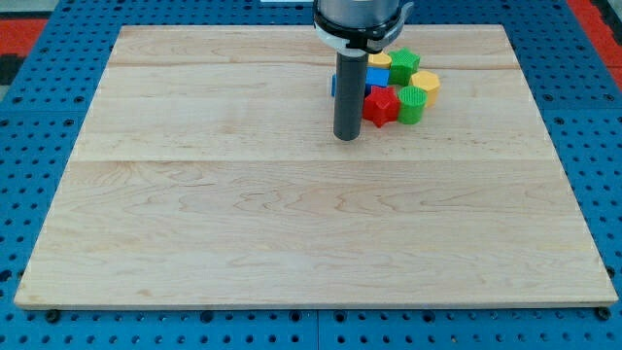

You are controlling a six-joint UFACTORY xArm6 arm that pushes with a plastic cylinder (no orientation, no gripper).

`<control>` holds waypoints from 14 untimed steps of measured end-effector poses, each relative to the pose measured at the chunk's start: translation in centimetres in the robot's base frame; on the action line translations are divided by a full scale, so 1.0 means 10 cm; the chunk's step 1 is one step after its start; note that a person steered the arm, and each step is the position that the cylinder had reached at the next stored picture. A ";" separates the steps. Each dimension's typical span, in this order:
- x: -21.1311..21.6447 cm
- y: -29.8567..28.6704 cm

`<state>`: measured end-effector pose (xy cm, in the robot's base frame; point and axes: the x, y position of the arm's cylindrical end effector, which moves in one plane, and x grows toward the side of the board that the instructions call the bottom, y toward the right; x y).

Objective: Point your arm close to the green circle

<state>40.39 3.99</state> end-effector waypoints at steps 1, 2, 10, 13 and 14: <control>0.00 0.00; 0.02 0.00; 0.41 1.78; 0.08 1.74; 0.04 1.48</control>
<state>40.75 18.82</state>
